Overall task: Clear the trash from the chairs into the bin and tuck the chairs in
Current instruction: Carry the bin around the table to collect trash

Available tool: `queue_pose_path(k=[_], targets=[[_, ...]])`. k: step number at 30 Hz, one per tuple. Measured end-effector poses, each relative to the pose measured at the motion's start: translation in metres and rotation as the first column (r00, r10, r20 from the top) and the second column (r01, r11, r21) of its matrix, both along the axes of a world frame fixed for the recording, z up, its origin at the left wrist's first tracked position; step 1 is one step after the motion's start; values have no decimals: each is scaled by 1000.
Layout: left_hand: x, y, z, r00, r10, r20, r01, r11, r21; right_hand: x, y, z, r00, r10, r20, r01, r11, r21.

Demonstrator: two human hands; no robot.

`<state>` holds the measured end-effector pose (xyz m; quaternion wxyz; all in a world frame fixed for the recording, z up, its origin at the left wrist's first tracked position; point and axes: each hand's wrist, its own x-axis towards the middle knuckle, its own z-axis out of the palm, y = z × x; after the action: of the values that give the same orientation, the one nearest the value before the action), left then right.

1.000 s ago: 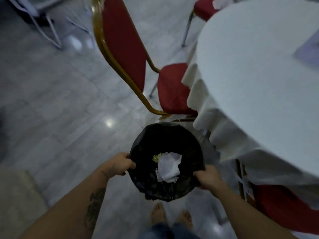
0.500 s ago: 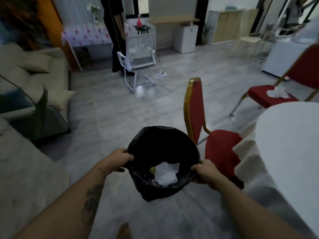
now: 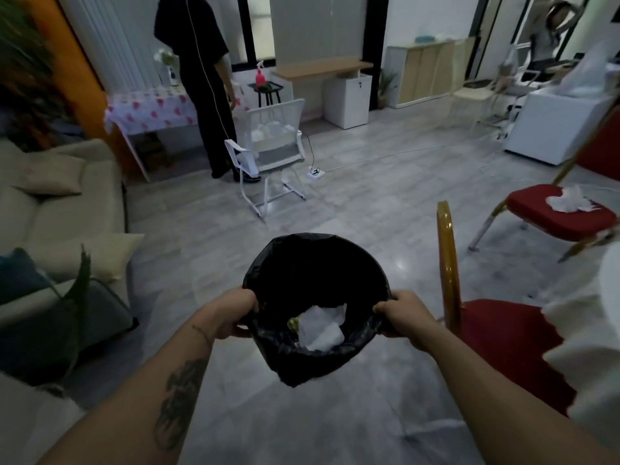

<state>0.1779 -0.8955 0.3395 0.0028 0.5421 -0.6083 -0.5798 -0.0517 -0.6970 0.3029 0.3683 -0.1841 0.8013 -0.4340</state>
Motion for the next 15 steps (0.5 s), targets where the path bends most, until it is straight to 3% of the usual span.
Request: queue_pose_path(k=[10, 15], targets=[[-150, -163, -5, 998, 62, -14, -63, 993, -98, -139, -183, -14, 928, -372, -10, 369, 923, -109], [-231, -245, 10, 999, 1, -33, -4, 996, -95, -217, -257, 4, 923, -375, -89, 366, 925, -104]])
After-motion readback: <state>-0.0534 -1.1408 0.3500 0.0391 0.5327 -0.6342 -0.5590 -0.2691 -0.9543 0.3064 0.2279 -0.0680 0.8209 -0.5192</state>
